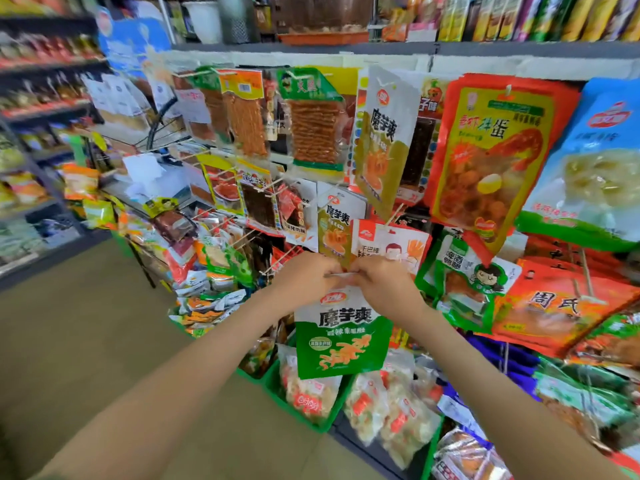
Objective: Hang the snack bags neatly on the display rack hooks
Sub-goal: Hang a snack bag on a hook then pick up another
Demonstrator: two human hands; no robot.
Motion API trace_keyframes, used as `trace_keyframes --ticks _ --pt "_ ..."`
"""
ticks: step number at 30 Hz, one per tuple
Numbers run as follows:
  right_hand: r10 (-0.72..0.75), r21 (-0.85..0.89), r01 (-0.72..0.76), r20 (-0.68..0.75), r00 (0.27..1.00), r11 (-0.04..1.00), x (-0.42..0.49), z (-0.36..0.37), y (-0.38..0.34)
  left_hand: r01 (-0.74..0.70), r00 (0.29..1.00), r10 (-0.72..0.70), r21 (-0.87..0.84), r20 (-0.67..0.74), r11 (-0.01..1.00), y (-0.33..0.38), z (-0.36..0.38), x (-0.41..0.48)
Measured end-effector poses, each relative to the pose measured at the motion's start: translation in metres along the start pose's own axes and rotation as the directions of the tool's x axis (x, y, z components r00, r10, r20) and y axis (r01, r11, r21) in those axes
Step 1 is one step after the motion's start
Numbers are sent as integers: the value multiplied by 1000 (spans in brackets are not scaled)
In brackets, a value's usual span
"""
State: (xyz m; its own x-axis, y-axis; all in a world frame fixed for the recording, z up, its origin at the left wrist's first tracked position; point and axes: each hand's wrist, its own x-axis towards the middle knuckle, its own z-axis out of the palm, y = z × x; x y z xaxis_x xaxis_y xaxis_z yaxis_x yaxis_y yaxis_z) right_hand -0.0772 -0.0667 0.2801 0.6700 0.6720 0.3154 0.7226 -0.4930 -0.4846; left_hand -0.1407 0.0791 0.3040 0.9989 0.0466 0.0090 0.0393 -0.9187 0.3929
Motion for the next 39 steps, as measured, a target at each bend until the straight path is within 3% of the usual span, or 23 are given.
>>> trace_keyframes --ticks 4,10,18,22,26,35,39 --pt "-37 -7 37 18 999 999 30 35 -26 57 998 -54 75 -39 996 -49 -13 -7" --pt "-122 13 122 -18 992 992 106 99 -86 99 990 -96 26 -107 995 -152 -55 -13" --pt "-50 99 54 -39 998 994 221 179 -141 72 987 -49 152 -150 986 -286 -115 19" --pt "-9 79 11 -34 999 997 266 197 -134 16 987 20 222 -157 975 -321 -128 55" --pt "-4 80 7 -46 999 997 319 213 -107 -47 983 77 180 -168 983 -351 -136 102" --pt "150 84 -153 41 988 985 390 260 -65 -67 995 80 217 -52 974 -413 -124 184" --pt "224 74 -226 41 974 971 402 277 -57 -160 987 161 173 10 972 -436 -121 207"
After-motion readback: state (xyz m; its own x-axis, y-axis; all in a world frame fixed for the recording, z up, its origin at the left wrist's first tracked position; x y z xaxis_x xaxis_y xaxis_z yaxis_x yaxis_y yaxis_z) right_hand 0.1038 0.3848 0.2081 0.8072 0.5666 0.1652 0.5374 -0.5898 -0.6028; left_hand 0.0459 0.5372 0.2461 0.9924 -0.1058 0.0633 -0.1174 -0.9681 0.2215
